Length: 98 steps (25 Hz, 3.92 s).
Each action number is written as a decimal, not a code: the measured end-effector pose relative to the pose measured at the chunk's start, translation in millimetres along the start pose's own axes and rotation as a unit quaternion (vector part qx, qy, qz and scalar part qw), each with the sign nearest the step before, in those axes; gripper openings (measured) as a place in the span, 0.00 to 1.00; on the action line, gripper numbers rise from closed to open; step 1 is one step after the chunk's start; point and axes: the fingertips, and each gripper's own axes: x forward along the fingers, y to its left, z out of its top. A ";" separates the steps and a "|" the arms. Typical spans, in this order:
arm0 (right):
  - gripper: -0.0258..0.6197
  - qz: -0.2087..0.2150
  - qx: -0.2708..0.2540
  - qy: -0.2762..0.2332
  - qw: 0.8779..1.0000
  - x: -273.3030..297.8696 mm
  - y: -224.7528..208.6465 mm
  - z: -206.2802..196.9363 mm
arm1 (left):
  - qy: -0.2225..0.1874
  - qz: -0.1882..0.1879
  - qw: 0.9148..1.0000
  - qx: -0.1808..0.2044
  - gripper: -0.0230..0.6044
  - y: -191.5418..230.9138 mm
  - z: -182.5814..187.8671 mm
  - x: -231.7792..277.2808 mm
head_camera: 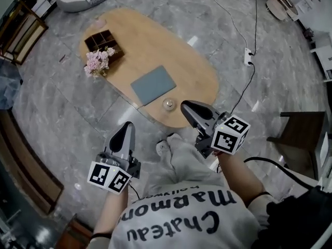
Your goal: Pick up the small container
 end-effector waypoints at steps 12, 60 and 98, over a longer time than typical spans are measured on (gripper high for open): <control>0.06 0.013 0.065 0.063 0.996 28.4 -105.6 -97.6 | 0.030 0.054 0.997 -0.038 0.06 49.7 -111.7 29.6; 0.55 0.027 -0.271 0.154 0.950 134.1 -204.0 -249.5 | 0.012 0.082 0.997 0.007 0.06 147.3 -281.1 82.2; 0.55 0.034 -0.142 -0.015 0.989 41.9 -11.7 18.6 | -0.048 0.090 0.993 0.057 0.06 -19.3 9.6 28.8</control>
